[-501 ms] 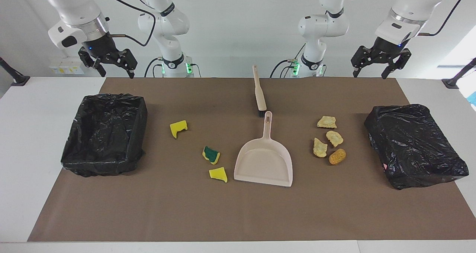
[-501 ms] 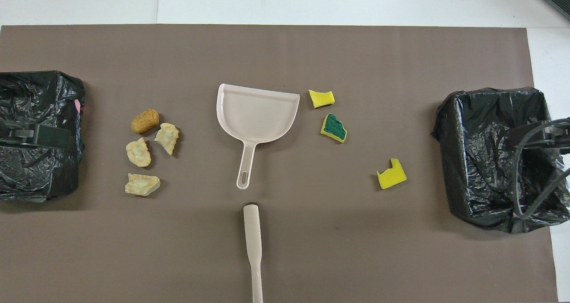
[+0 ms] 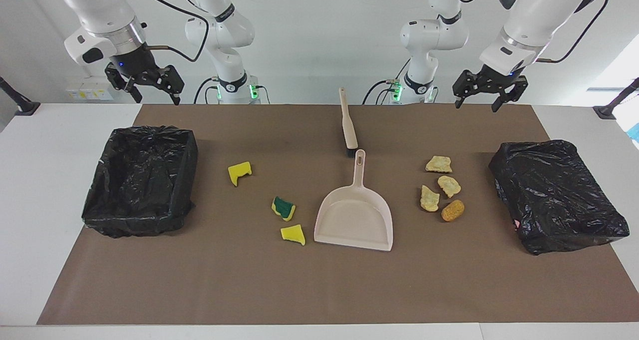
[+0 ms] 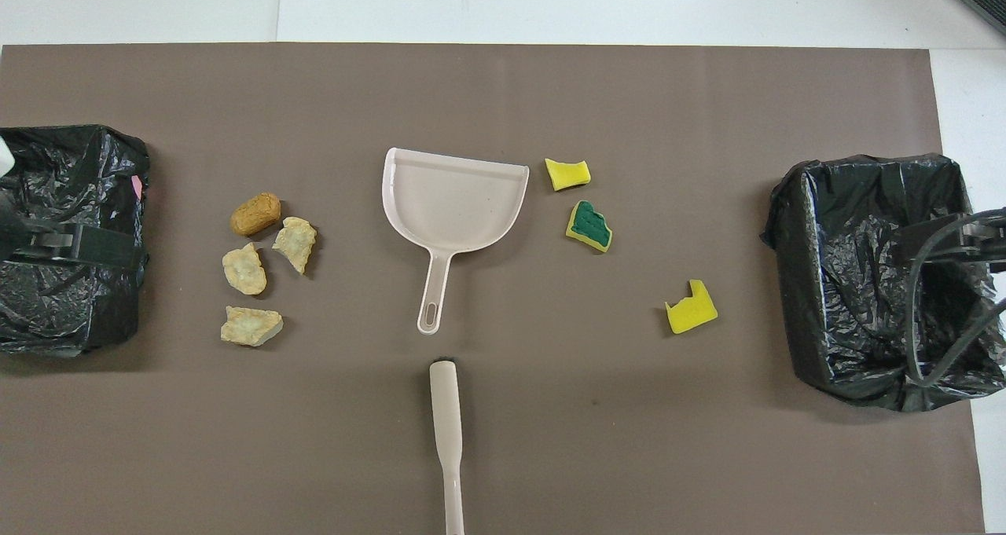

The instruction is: Sweep and dump trash in bin

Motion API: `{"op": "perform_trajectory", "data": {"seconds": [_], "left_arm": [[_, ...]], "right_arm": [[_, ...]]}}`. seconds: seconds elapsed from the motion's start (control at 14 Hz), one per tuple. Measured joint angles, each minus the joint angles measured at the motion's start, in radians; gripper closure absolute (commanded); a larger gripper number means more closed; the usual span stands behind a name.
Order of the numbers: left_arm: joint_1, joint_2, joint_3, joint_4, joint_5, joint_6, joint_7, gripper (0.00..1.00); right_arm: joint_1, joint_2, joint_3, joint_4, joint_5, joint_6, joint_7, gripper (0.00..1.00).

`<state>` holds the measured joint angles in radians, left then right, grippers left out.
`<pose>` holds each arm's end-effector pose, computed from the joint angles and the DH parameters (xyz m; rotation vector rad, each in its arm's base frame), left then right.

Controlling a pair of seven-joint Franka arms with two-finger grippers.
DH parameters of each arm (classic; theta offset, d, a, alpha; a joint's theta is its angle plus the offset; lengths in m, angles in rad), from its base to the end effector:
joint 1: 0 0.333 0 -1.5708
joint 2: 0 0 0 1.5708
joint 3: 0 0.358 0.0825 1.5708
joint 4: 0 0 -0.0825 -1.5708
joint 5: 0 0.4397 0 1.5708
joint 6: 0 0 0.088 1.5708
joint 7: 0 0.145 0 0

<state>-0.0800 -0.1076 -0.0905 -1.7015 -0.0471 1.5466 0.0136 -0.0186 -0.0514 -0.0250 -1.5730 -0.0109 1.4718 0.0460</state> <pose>0.5564 -0.1054 0.6209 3.0940 -0.2845 -0.0785 0.5791 -0.0273 0.6496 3.1278 -0.1414 -0.0780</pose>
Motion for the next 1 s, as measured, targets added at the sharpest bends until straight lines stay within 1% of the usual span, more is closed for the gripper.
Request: {"op": "perform_trajectory", "data": {"seconds": [0.21,0.36,0.57,1.0], "left_arm": [[-0.018,-0.006,-0.001,-0.024,-0.012,0.004,-0.002,0.00],[-0.060,-0.009,-0.002,-0.053,-0.017,0.012,-0.033,0.00],[-0.168,-0.023,-0.005,-0.134,-0.018,0.073,-0.133,0.00],[-0.415,-0.102,-0.009,-0.333,-0.026,0.197,-0.435,0.00]], "right_arm": [[-0.008,0.000,-0.003,0.000,0.000,-0.002,0.000,0.00],[-0.010,0.000,-0.003,0.000,0.000,-0.002,0.000,0.00],[-0.010,0.000,-0.003,-0.001,0.000,-0.002,0.000,0.00],[-0.009,-0.003,-0.002,-0.013,0.000,-0.003,0.000,0.00]]}}
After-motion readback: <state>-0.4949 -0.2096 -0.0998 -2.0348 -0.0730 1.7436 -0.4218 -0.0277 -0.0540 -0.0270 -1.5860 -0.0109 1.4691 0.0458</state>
